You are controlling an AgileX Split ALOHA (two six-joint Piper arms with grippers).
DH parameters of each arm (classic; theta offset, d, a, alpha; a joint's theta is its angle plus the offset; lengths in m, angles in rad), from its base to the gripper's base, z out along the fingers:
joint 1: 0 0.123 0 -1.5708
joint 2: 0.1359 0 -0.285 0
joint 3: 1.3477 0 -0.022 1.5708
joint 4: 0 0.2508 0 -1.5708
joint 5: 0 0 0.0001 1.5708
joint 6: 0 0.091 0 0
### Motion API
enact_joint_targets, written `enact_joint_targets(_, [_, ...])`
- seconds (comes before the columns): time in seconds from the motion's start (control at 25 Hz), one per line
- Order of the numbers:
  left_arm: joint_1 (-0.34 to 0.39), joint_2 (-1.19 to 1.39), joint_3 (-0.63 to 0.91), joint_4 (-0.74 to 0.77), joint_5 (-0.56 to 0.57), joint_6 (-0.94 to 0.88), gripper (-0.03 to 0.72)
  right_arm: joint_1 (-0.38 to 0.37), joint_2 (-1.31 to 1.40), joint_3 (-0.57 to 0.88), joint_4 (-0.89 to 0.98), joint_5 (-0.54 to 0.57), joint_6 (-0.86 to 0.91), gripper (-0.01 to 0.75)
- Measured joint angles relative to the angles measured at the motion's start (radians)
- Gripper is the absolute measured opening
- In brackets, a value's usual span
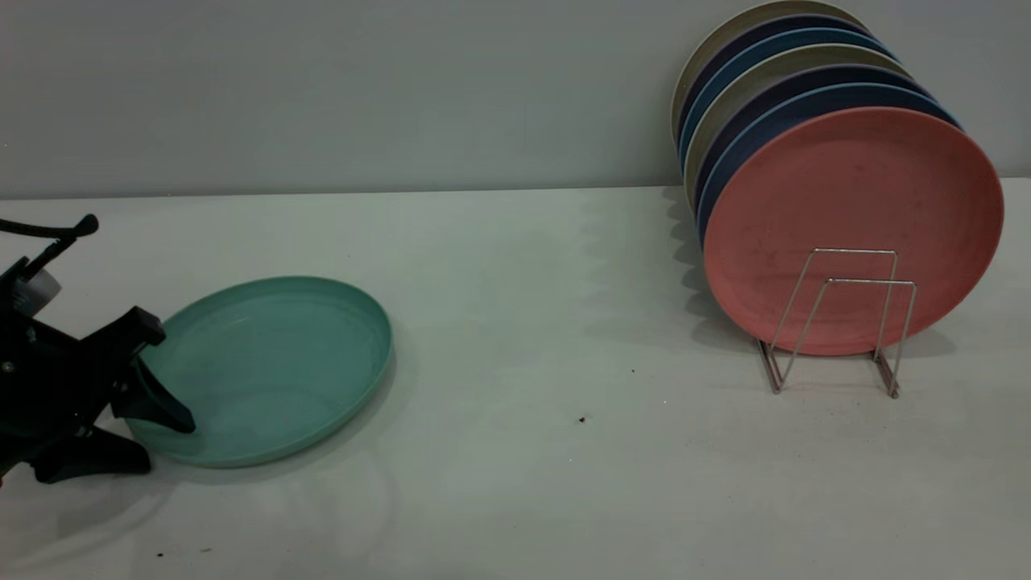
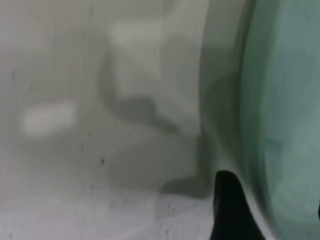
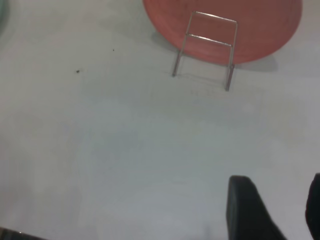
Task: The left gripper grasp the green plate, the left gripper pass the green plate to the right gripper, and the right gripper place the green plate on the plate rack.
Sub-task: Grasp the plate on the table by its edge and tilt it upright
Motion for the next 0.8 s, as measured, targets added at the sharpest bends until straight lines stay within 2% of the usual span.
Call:
enact_joint_targets(0.16, [0.000, 0.005, -0.019, 0.000, -0.001, 0.007, 0.367, 0.000, 0.000, 0.000, 0.000, -0.001, 0.000, 0.311])
enact_joint_targets(0.48, [0.001, 0.008, -0.028, -0.001, -0.018, 0.008, 0.047, 0.000, 0.000, 0.000, 0.000, -0.001, 0.000, 0.311])
enact_joint_targets(0.56, [0.001, 0.008, -0.028, 0.000, -0.019, 0.010, 0.021, 0.000, 0.000, 0.000, 0.000, -0.001, 0.000, 0.311])
enact_joint_targets(0.8, [0.001, 0.008, -0.053, 0.000, -0.028, 0.050, 0.016, 0.000, 0.000, 0.000, 0.115, -0.001, -0.029, 0.311])
